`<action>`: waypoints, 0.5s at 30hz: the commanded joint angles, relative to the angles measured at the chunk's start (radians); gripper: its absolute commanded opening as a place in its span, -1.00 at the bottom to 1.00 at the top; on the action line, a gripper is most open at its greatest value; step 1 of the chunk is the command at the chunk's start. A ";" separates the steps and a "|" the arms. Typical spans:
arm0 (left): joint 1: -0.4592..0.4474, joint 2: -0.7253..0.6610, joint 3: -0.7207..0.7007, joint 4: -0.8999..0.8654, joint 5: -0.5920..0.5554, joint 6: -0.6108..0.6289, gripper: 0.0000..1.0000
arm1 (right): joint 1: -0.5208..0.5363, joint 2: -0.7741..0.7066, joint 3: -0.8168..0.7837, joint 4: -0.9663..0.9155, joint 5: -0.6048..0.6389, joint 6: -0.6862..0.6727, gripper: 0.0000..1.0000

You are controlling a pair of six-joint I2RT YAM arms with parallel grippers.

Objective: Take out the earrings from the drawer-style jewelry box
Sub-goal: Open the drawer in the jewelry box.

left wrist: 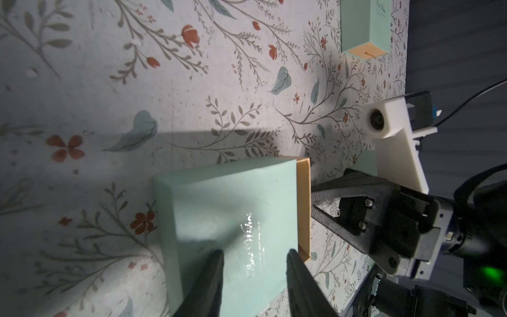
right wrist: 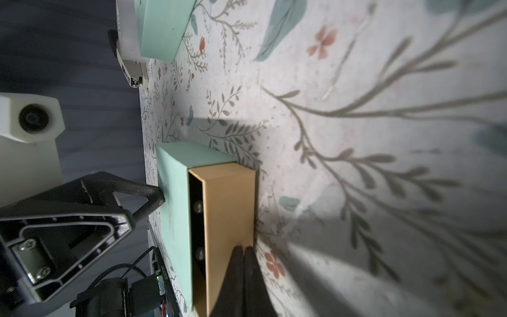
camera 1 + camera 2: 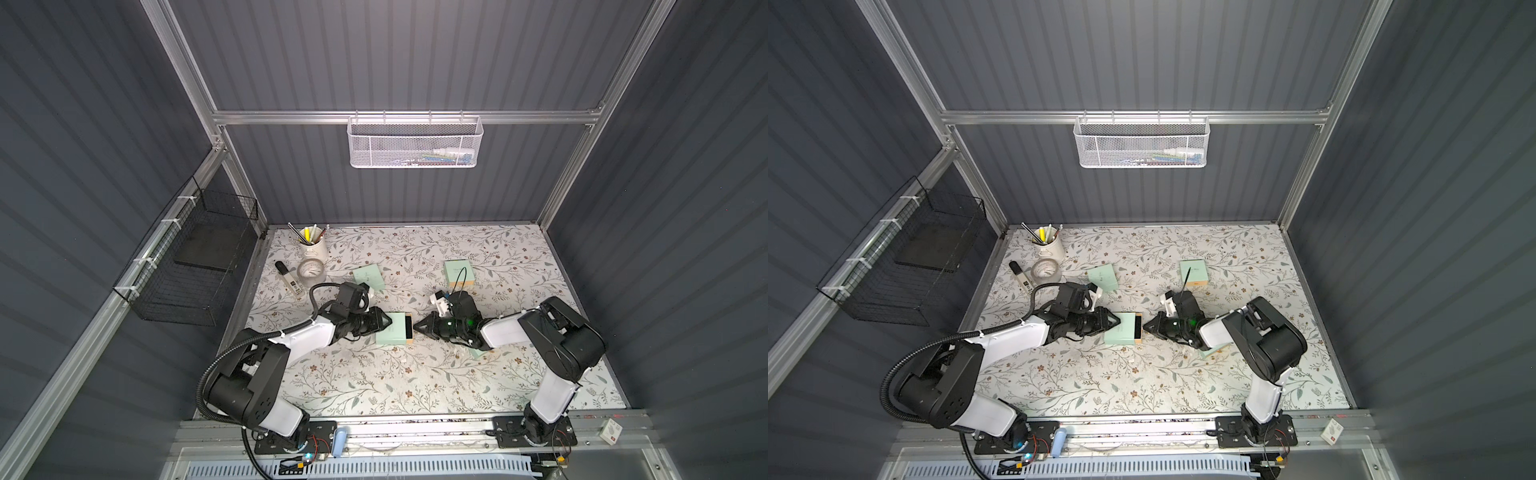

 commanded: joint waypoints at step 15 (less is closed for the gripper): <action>0.006 0.043 -0.029 -0.134 -0.064 0.018 -0.19 | -0.043 -0.059 -0.071 -0.032 0.086 0.013 -1.00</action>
